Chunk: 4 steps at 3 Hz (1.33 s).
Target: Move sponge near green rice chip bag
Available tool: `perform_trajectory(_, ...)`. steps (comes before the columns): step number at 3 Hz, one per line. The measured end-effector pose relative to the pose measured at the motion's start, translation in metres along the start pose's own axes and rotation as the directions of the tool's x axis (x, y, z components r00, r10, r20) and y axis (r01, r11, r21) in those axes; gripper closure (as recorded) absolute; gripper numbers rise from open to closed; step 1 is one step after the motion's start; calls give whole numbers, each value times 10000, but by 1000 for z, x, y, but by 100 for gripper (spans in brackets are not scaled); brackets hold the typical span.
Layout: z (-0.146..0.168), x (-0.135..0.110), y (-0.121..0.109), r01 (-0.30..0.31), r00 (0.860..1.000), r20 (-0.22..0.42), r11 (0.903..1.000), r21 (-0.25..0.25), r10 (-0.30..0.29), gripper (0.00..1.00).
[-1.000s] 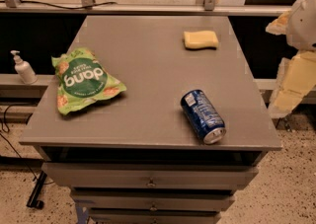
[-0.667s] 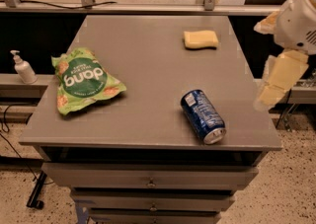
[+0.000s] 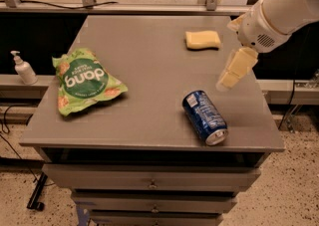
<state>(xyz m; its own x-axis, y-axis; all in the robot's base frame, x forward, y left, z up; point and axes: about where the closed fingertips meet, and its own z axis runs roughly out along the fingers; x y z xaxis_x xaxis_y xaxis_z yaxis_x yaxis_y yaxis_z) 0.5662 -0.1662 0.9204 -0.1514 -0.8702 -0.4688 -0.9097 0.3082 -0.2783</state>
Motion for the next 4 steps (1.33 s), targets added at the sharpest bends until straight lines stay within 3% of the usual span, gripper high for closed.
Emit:
perform_trajectory(1, 0, 0, 0, 2, 10000, -1, 10000, -3, -2, 0)
perform_trajectory(2, 9, 1, -23, -385, 9987, 360, 9984, 406, 370, 0)
perform_trajectory(3, 24, -2, -73, -1233, 9861, 1250, 9863, 1092, 1095, 0)
perform_trajectory(4, 49, -1, -121, -2420, 9571, 1980, 9593, 1455, 2114, 0)
